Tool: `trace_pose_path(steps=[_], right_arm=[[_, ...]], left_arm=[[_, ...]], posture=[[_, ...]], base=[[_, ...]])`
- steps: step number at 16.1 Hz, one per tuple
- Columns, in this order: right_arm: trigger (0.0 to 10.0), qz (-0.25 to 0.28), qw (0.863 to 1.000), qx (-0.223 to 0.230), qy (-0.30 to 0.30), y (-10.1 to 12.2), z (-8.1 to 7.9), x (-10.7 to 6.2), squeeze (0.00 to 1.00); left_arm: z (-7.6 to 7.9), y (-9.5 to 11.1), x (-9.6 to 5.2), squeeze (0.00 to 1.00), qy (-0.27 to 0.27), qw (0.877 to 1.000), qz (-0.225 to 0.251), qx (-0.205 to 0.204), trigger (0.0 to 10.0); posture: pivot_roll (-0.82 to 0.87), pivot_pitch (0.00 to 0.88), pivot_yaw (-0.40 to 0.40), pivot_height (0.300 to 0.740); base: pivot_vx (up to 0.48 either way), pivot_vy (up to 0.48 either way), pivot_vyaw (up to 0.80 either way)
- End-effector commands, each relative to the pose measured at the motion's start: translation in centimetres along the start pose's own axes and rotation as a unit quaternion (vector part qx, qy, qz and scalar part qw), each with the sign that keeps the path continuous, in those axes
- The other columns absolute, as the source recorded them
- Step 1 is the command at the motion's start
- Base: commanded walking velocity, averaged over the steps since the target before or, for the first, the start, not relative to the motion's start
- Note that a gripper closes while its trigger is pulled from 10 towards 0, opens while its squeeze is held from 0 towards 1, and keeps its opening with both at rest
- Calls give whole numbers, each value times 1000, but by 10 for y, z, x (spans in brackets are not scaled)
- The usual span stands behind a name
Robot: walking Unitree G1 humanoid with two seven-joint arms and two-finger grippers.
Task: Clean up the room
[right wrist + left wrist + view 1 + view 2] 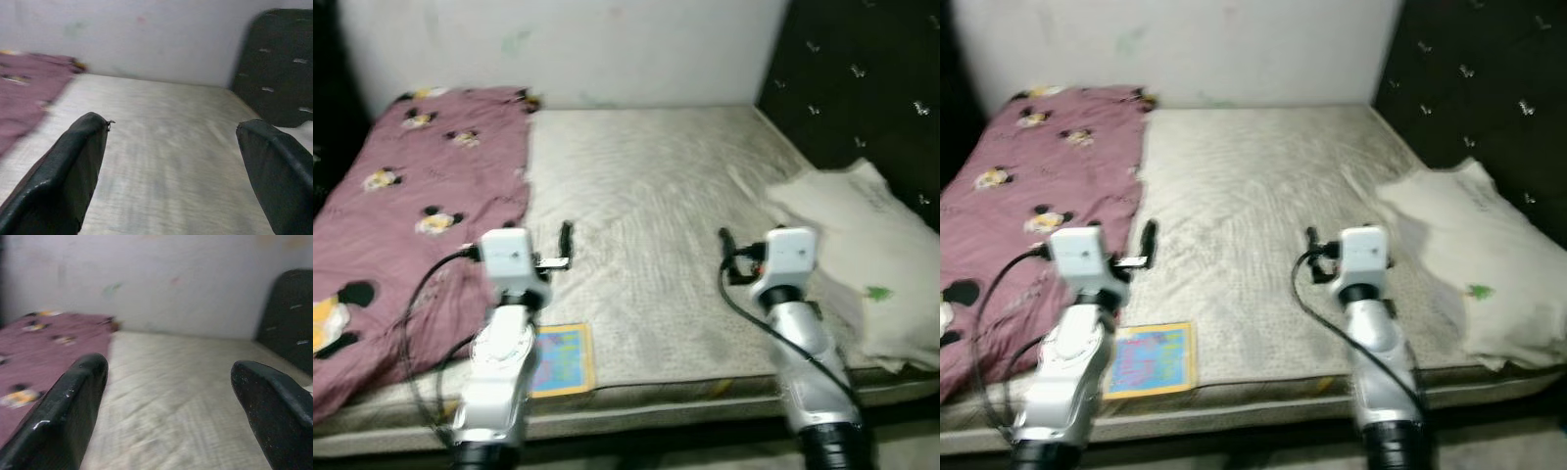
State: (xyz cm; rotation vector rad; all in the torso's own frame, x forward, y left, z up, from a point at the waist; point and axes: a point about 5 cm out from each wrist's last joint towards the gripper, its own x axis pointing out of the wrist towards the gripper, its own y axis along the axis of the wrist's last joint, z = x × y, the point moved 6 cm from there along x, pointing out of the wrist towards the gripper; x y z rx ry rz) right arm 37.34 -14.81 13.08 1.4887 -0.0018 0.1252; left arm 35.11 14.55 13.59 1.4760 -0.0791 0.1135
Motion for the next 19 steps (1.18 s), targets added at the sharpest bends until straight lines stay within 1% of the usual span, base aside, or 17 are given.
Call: trace_pose_path(steps=[1, 5, 9, 11, 14, 16, 17, 18, 19], right_arm=[[10000, 2, 1000, -8, -6, 2, 7, 0, 0], [10000, 0, 1000, -10, -3, 1, 5, 1, 0], [10000, 0, 1000, -10, -2, 1, 5, 1, 0], [10000, -1, 1000, -9, 0, 0, 4, 1, 0], [10000, -1, 1000, -9, 2, 0, 3, 2, 0], [10000, -2, 1000, -9, 3, -1, 2, 1, 0], [10000, -2, 1000, -9, 4, -1, 2, 1, 0], [10000, -1, 1000, -13, 8, -1, 0, 1, 0], [10000, -1, 1000, -13, 8, -1, 0, 1, 0]], left_arm=[[4, 2, 1, 0, -3, 1000, 3, -3, 10000], [2, 4, 1, 0, 0, 1000, 8, -2, 10000], [1, 4, 2, 0, 1, 1000, 7, -1, 10000], [3, 0, 2, 0, 0, 1000, -2, -13, 10000], [2, 3, 2, 0, 1, 1000, 6, -5, 10000], [4, 6, 2, 0, -5, 1000, 16, 0, 10000], [5, 7, 2, 0, -7, 1000, 17, -2, 10000], [9, 9, 2, 0, -20, 1000, 19, -6, 10000], [9, 9, 2, 0, -20, 1000, 19, -6, 10000]], posture=[[-86, 0, 7, 740], [-84, 0, 7, 740], [-85, 0, 8, 740], [-84, 0, 7, 740], [-83, 0, 8, 740], [-83, 0, 9, 740], [-83, 0, 9, 740], [-85, 0, 12, 740], [-85, 0, 12, 740]], base=[[0, 480, 0], [0, 468, 0], [0, 0, 0], [0, 467, 0], [0, 430, 0], [0, 0, 0], [0, 0, 0], [0, 0, 0], [0, 0, 0]])
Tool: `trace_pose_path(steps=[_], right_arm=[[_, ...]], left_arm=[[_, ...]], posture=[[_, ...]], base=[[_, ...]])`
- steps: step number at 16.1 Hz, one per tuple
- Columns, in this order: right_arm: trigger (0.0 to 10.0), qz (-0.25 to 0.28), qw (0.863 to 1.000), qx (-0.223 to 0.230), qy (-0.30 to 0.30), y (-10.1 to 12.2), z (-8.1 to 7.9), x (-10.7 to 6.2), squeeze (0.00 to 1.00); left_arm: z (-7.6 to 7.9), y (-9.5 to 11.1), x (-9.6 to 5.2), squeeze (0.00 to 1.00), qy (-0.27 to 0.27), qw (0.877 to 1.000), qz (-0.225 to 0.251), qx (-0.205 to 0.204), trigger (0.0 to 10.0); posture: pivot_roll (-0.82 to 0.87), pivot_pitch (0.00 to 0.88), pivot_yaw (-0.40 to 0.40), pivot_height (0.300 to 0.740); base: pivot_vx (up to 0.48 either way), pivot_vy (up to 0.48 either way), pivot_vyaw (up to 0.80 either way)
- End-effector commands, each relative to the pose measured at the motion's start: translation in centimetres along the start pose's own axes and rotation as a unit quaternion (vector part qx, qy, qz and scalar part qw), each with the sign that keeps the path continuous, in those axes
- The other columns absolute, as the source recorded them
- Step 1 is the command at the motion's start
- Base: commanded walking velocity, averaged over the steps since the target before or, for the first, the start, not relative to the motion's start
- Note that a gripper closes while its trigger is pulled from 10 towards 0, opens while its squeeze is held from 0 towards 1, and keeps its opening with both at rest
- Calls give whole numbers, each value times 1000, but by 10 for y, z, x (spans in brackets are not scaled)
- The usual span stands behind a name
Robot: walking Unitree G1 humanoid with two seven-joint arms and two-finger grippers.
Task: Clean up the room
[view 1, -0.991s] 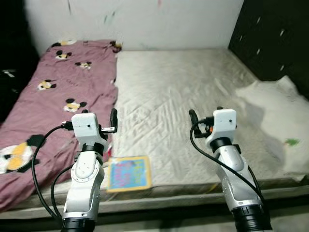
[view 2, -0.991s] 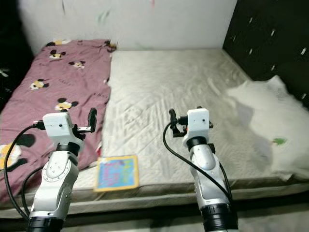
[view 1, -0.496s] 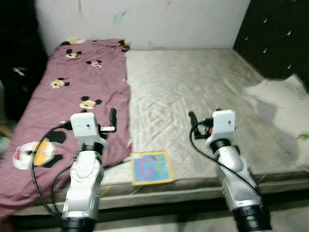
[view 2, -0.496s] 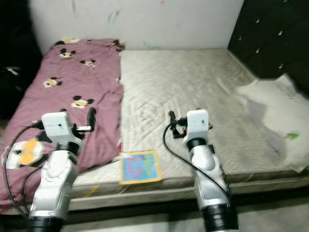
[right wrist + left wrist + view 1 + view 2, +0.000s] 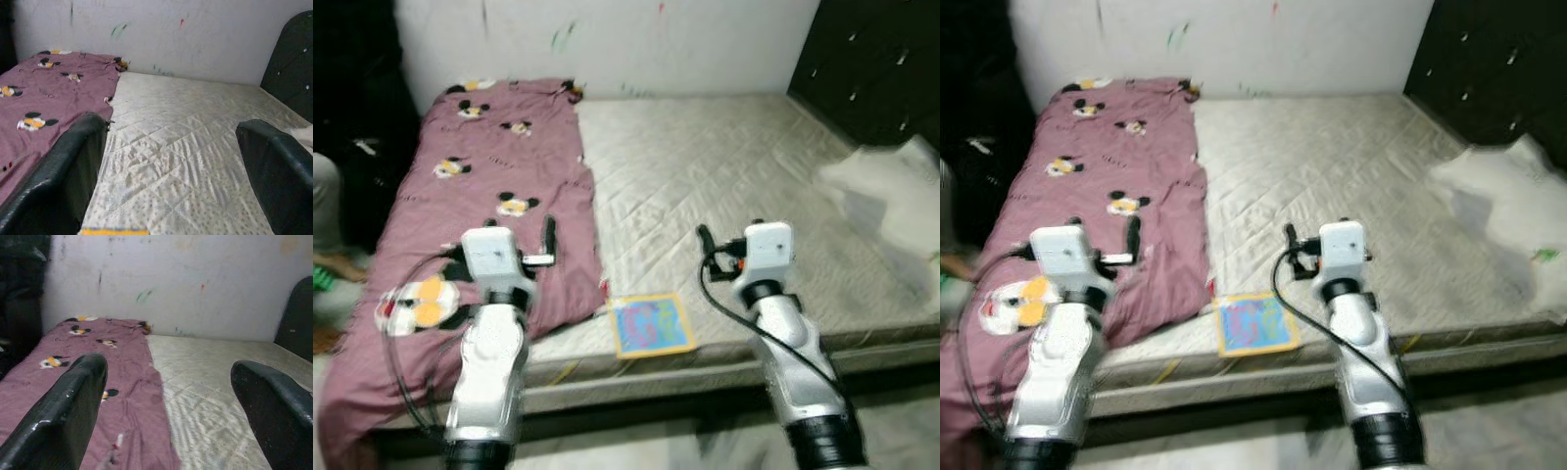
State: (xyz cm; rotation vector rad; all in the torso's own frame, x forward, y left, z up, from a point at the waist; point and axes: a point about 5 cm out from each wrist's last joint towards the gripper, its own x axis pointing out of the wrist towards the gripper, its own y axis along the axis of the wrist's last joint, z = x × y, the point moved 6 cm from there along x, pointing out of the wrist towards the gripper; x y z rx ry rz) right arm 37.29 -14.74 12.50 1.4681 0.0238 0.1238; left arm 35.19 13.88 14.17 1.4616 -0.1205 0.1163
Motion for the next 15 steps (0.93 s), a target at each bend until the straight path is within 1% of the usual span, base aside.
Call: trace_pose_path(steps=[1, 2, 4, 15], right_arm=[[10000, 9, 1000, -5, 1, 5, 1, 1, 0], [10000, 10, 1000, -6, 4, 5, -1, 1, 0], [10000, 9, 1000, -7, 5, 5, -1, 0, 0], [10000, 12, 1000, -9, 2, 6, 1, 0, 0]], left_arm=[[3, 4, 0, 0, -12, 1000, 6, 0, 10000], [4, 6, 0, 0, -19, 1000, 10, -3, 10000], [5, 6, -1, 0, -21, 1000, 11, -4, 10000], [7, 5, -2, 0, -26, 1000, 11, -7, 10000]], posture=[[-85, 0, 12, 740], [-86, 0, 14, 740], [-86, 0, 13, 740], [-89, 0, 9, 740]], base=[[0, 0, 0], [0, 0, 0], [251, 0, 0], [297, 0, 0]])
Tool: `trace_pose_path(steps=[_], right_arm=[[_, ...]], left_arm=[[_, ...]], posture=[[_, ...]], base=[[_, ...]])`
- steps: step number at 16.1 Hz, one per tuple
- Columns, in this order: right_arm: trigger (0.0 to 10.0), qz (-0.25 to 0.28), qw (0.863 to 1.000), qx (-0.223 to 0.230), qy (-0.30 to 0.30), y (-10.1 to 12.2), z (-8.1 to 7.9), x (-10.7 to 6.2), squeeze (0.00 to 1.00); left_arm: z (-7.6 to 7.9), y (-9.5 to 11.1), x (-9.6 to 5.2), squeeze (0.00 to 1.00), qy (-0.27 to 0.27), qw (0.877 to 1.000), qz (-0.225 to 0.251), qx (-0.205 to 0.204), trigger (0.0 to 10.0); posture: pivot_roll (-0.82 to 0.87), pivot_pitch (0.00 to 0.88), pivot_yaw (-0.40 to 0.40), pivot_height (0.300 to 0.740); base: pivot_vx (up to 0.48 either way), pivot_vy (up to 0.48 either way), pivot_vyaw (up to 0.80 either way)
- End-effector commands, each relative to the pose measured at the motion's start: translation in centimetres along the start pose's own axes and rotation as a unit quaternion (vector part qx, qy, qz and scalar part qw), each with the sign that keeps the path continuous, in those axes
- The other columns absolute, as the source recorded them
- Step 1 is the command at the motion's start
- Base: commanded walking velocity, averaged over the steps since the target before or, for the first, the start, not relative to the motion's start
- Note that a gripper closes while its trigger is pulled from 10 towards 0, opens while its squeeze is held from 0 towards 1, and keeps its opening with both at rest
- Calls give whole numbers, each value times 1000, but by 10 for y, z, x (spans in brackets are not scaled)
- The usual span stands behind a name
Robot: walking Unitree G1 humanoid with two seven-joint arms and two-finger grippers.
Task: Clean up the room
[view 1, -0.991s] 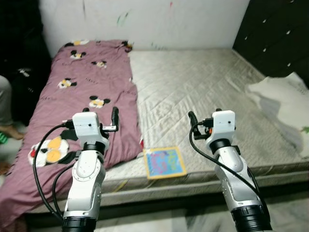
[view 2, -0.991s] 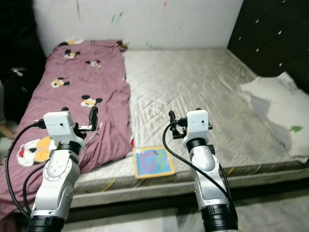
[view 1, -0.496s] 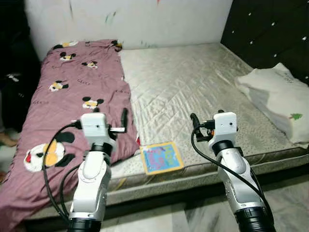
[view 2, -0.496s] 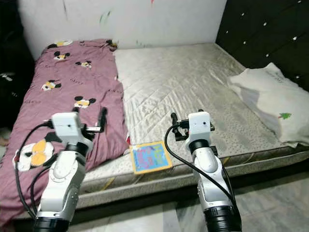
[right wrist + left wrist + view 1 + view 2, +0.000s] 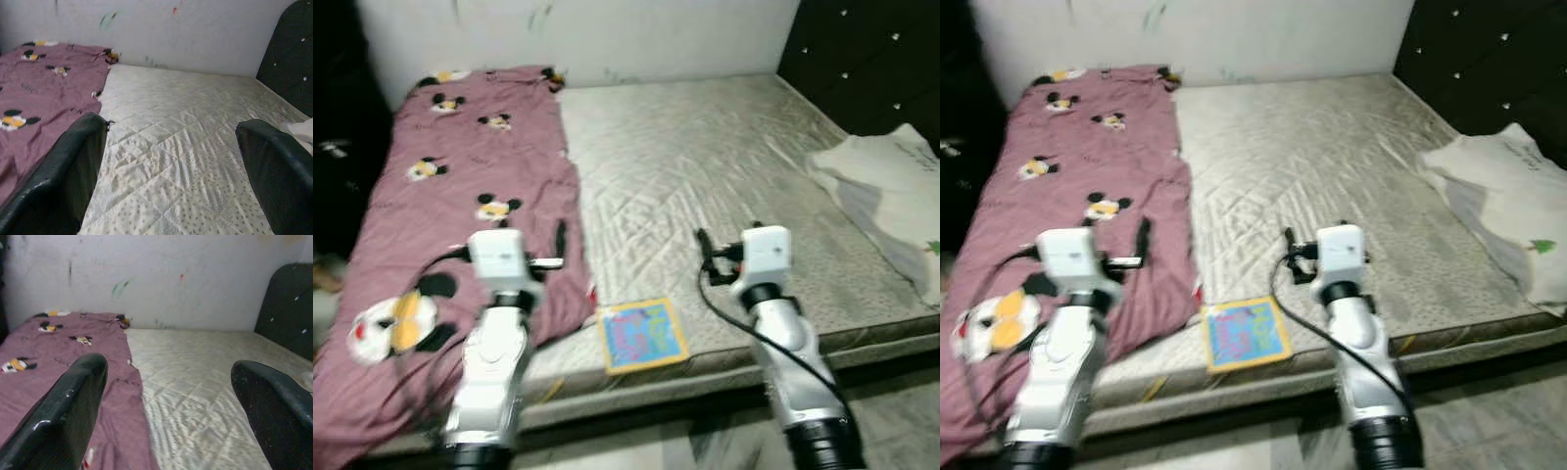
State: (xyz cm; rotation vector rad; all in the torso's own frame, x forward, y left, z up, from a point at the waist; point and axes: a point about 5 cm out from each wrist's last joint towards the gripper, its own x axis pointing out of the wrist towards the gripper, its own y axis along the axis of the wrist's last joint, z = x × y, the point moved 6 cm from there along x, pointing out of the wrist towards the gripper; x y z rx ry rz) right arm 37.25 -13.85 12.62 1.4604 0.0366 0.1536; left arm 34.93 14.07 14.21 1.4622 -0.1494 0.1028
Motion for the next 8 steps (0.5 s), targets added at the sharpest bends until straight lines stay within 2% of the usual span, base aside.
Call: trace_pose_path(steps=[1, 5, 8], right_arm=[[10000, 5, 1000, -7, -12, 3, 9, -1, 0], [10000, 5, 1000, -9, -13, 3, 10, 1, 0], [10000, 4, 1000, -12, -9, 2, 9, 1, 0]], left_arm=[[9, 4, 1, 0, -13, 1000, 7, -7, 10000], [9, 2, 1, 0, -9, 1000, 5, -9, 10000], [9, 0, 0, 0, -9, 1000, 1, -6, 10000]], posture=[[-89, 0, 9, 740], [-88, 0, 7, 740], [-82, 0, 3, 740]], base=[[296, 0, 0], [283, 0, 0], [0, 0, 0]])
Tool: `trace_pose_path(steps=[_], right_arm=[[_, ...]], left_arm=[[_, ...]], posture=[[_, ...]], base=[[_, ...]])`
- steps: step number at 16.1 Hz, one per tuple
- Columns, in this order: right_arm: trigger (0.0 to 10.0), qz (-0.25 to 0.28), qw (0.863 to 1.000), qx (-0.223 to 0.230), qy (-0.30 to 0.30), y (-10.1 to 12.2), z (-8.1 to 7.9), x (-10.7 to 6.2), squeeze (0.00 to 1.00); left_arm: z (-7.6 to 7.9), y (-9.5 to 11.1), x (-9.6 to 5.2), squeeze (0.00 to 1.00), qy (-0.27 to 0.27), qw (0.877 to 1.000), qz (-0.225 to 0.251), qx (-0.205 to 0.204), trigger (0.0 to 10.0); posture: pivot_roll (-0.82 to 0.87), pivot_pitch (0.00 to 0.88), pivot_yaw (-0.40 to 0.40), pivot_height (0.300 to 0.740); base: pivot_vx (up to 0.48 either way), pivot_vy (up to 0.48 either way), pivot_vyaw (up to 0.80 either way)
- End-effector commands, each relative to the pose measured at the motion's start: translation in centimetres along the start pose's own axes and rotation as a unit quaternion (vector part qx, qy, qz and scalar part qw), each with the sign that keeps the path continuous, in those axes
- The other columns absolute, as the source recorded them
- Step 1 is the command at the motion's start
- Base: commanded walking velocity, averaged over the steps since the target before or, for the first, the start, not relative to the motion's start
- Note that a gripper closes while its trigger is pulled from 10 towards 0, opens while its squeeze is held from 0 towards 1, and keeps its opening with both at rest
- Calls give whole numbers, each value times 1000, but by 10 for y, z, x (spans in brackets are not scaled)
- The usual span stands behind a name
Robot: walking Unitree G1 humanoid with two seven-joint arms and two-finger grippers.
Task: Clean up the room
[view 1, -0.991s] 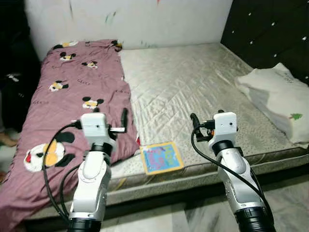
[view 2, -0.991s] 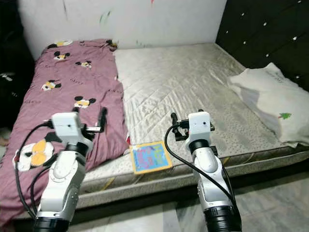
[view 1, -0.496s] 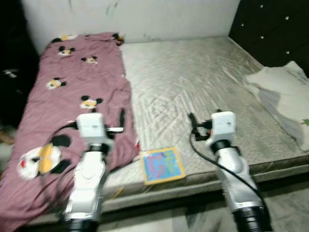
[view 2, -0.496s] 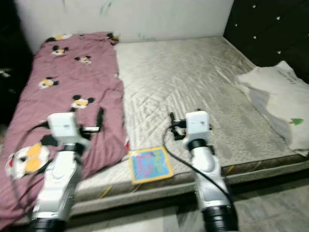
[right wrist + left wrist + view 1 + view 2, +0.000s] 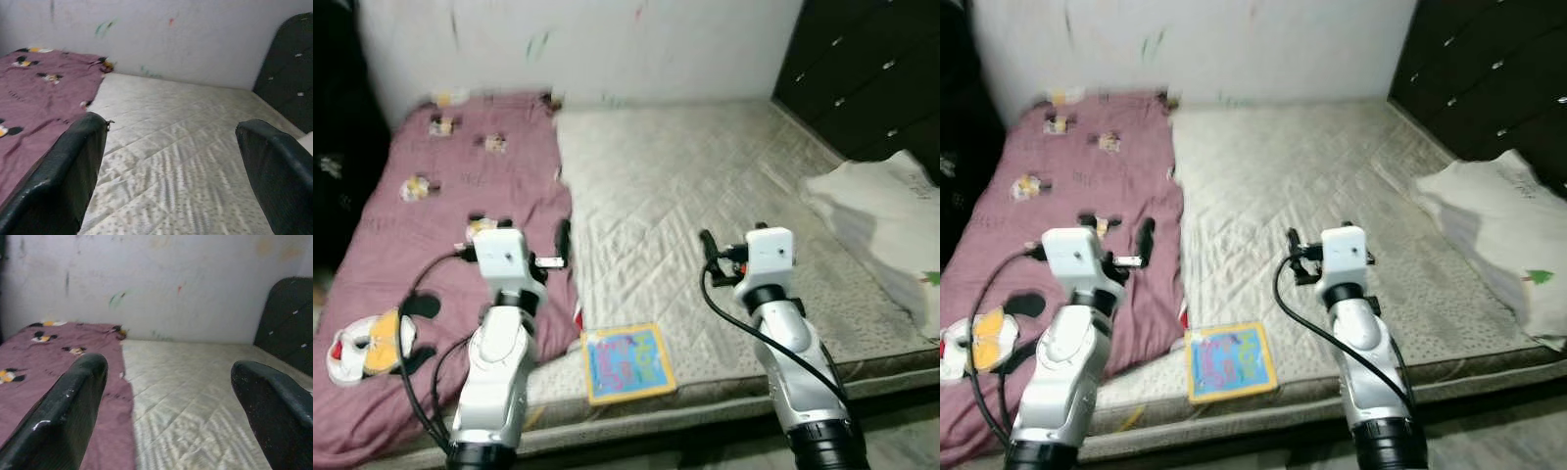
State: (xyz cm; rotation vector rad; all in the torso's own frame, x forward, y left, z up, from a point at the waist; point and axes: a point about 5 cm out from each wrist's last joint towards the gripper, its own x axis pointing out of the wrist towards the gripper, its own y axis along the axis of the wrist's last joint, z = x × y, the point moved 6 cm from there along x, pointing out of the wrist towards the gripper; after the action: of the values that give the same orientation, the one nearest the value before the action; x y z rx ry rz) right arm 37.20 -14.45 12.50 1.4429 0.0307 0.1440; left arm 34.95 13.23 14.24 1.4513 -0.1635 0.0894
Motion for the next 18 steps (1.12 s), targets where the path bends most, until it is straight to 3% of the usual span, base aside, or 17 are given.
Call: trace_pose_path(steps=[1, 6, 10, 15, 18], right_arm=[[10000, 6, 1000, -5, -2, 4, 2, 3, 0], [10000, 1, 1000, -9, 7, 0, -2, -1, 0], [10000, -16, 1000, -6, 8, -9, 0, -10, 0], [10000, -35, 999, -4, -13, -13, 15, -10, 0], [10000, -64, 997, 27, -30, -22, 24, -23, 0]], left_arm=[[1, 1, 0, 0, -1, 1000, 2, 1, 10000], [2, 4, -4, 0, -4, 1000, 7, 3, 10000], [1, -4, -20, 0, 8, 1000, -15, -7, 10000], [-10, -2, -31, 0, 29, 999, -27, 1, 10000], [-24, -2, -43, 0, 43, 998, -40, 20, 10000]], posture=[[-80, 0, 3, 740], [-65, 0, -6, 740], [-47, 0, -26, 740], [-31, 6, -49, 740], [-25, 67, -59, 740]], base=[[0, 0, 0], [259, 0, 0], [164, 0, 0], [0, 0, 0], [0, 0, 0]])
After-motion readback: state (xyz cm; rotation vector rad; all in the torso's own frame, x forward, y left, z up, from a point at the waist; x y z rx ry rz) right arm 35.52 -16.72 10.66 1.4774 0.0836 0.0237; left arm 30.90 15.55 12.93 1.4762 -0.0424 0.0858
